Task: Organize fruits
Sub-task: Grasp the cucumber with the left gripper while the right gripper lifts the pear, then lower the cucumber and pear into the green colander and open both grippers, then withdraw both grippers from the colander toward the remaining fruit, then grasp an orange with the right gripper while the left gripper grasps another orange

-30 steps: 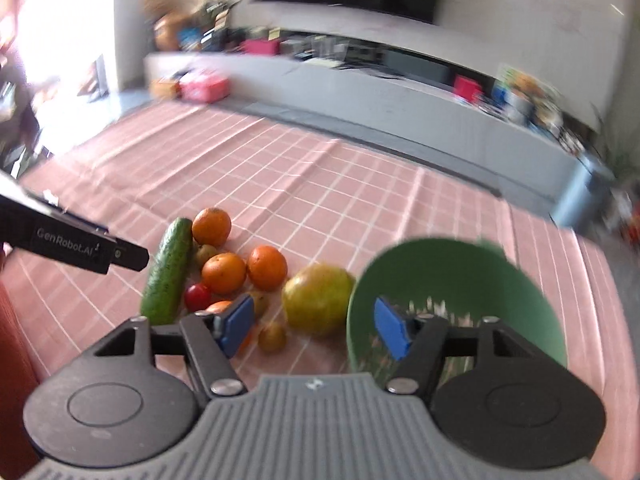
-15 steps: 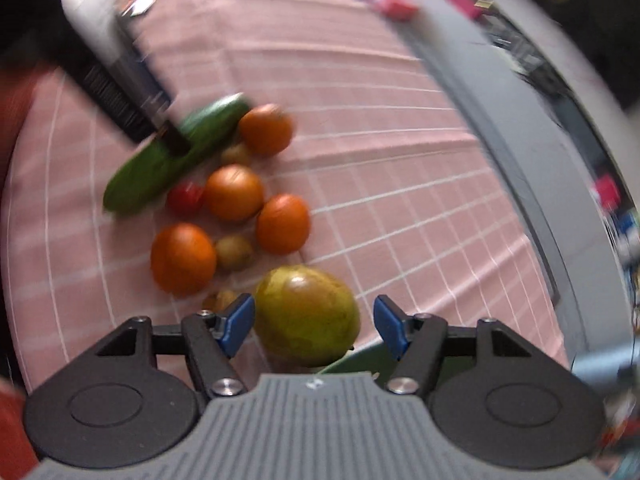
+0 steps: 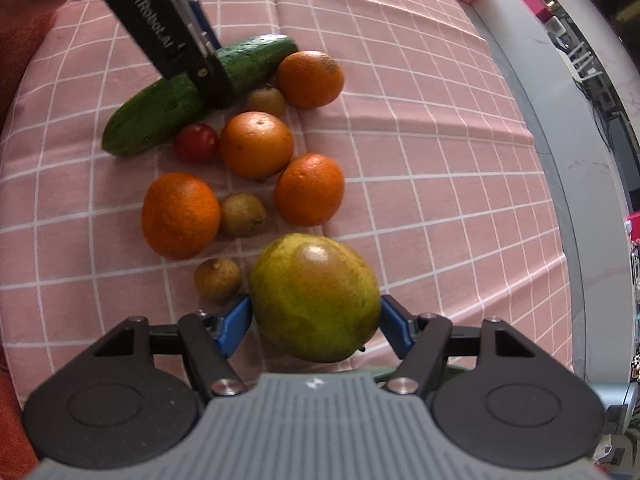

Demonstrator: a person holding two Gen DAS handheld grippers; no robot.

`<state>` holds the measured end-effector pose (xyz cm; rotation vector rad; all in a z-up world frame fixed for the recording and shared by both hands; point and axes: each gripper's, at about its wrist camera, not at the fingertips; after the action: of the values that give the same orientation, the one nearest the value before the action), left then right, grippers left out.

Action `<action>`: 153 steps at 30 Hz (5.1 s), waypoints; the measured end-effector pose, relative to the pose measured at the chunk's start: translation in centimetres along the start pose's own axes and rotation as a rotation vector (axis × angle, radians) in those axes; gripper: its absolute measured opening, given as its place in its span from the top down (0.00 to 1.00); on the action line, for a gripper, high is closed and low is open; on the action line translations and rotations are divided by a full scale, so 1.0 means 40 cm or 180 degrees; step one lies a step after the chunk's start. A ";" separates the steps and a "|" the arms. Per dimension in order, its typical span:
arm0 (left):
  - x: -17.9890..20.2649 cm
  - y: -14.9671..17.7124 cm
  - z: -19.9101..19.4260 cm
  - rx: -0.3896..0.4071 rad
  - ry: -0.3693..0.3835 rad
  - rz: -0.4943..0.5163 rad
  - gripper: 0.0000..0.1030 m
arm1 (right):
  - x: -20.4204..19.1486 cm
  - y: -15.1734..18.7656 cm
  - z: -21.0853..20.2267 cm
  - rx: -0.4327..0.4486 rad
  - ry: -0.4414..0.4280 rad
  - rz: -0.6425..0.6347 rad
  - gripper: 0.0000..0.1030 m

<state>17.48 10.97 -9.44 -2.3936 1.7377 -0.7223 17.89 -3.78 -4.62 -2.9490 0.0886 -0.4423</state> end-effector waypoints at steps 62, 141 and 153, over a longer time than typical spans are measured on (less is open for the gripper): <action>0.519 0.063 0.024 -0.0150 0.0756 0.1318 0.59 | -0.002 0.330 -0.120 -0.0149 0.0338 0.1618 0.38; 0.052 0.080 -0.071 0.0450 0.0400 0.0995 0.55 | -0.214 -0.008 -0.029 0.1138 0.0736 0.3584 0.60; 0.080 0.073 -0.024 0.0539 0.0410 0.0853 0.52 | -0.231 0.067 -0.086 0.0927 0.0962 0.3642 0.63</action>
<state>15.27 7.19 -8.58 -1.9952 1.9103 -0.9572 7.94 -6.16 -4.45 -2.0440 1.4647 -0.5986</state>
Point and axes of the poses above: each gripper's, at about its wrist camera, not at the fingertips, and z roughly the way its jaws point, x to its right, y to its underside, and after that the axes turned 9 degrees about -z, right-handed
